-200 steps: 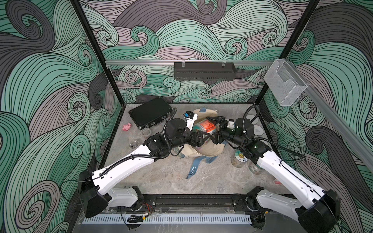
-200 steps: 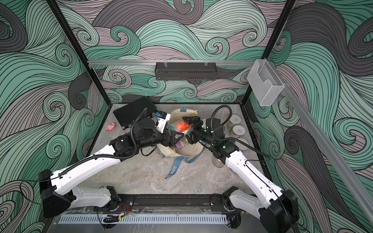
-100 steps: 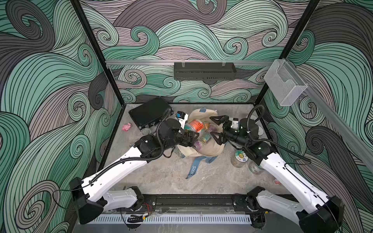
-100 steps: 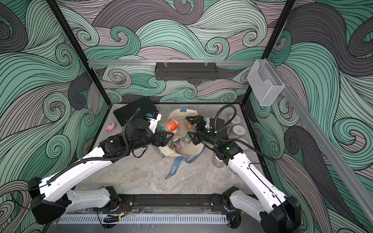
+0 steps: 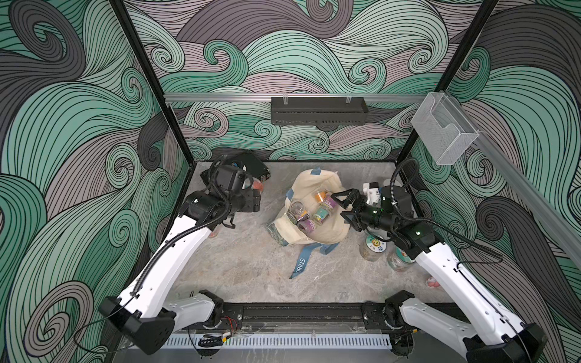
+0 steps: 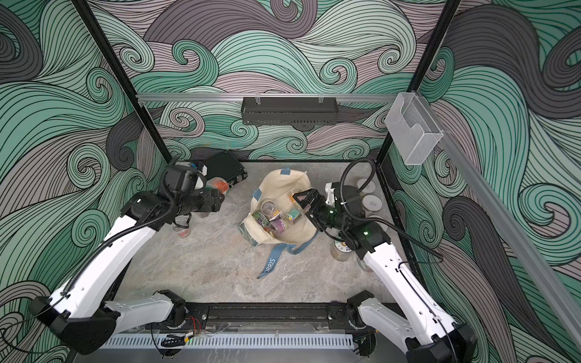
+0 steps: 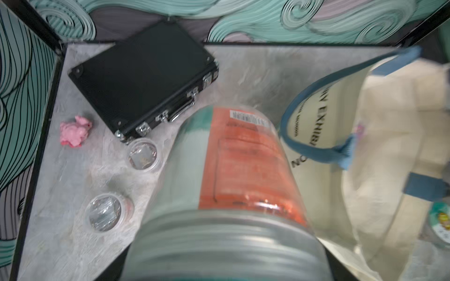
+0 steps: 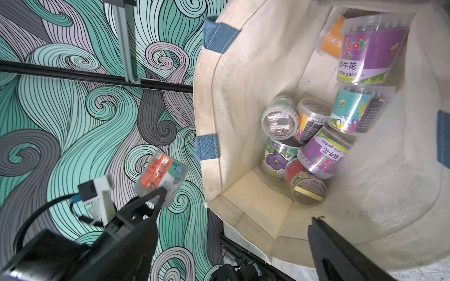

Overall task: Take out the seed jars from the canvas bag
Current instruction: Place the seed jar at the center of the board.

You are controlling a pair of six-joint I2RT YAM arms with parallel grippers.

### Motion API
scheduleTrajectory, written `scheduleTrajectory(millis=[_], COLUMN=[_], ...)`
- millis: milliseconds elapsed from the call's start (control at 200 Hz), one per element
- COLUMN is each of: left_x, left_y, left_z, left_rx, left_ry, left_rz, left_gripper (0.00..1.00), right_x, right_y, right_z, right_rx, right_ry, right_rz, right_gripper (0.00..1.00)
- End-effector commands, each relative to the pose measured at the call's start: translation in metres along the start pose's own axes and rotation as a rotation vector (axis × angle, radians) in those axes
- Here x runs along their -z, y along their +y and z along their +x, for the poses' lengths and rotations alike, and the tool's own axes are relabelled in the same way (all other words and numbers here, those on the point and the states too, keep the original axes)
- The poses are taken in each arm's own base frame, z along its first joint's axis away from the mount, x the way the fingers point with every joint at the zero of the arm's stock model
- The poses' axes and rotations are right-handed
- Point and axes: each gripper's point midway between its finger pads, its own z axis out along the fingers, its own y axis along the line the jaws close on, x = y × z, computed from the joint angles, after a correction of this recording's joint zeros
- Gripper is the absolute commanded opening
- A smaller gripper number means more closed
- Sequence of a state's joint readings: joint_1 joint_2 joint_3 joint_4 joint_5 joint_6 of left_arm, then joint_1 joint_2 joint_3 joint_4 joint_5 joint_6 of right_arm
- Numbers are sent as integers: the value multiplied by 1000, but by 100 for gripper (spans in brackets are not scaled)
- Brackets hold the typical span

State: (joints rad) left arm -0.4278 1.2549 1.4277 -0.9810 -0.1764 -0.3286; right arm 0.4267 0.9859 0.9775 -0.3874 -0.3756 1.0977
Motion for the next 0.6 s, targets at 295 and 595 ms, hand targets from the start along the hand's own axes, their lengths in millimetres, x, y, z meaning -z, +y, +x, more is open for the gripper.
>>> scheduleTrajectory(millis=[295,595], left_x=[-95,-168], left_y=[24,47], left_z=[11,19], left_rx=[-32,-51], left_ry=[401,698], left_rz=[-115,-182], left_gripper=[39,40], right_x=[14,15], right_y=[2,-2], right_z=[4,6], right_rx=[158,167], right_ry=[28,39], right_rz=[35,41], right_gripper=[99,99])
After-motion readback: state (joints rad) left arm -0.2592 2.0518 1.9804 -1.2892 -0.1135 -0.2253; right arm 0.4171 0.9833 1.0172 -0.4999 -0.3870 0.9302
